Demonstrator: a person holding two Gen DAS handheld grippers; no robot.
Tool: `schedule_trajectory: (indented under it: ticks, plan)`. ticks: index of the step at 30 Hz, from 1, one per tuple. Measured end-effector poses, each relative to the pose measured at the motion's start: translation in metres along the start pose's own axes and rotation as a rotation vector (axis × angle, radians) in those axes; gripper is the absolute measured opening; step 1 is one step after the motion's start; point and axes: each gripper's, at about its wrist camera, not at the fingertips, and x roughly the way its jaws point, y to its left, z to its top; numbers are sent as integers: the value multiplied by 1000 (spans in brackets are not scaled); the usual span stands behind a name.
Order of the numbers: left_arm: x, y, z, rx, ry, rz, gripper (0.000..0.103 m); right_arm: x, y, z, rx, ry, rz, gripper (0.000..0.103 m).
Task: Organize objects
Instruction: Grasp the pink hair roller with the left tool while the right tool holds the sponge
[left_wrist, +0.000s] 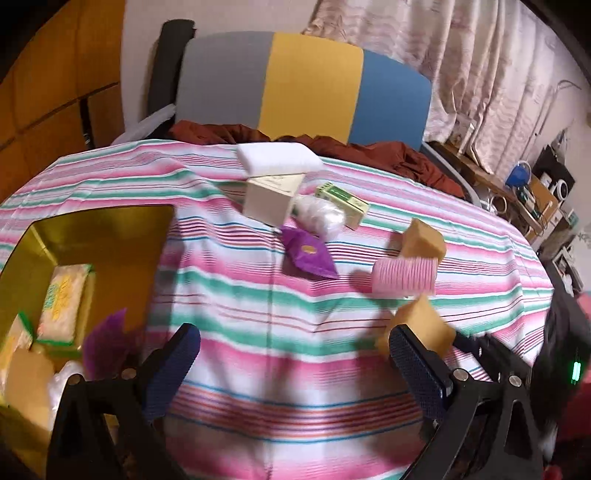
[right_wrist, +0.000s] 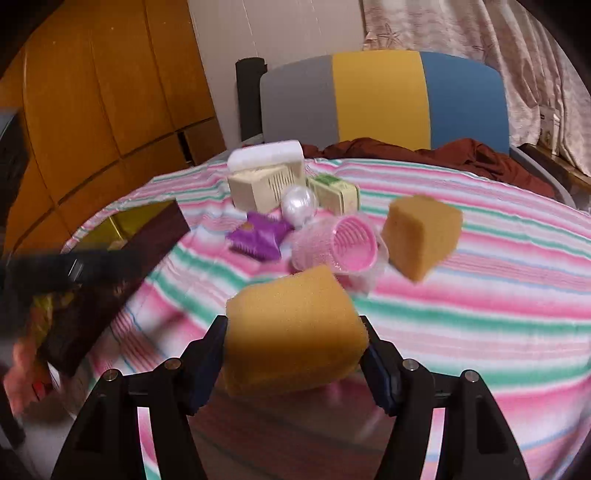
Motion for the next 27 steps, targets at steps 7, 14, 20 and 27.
schedule_trajectory:
  ticks: [7, 14, 20, 27]
  plan:
    - [47, -44, 20, 12, 142, -128, 103, -11, -2, -13, 56, -59, 12, 68]
    - [91, -61, 27, -40, 266, -218, 102, -10, -5, -17, 84, -81, 11, 68]
    - [97, -58, 28, -83, 267, -343, 78, -9, -4, -17, 79, -91, 8, 68]
    - [77, -55, 35, -15, 204, -330, 64, -11, -8, -19, 82, -95, 9, 68]
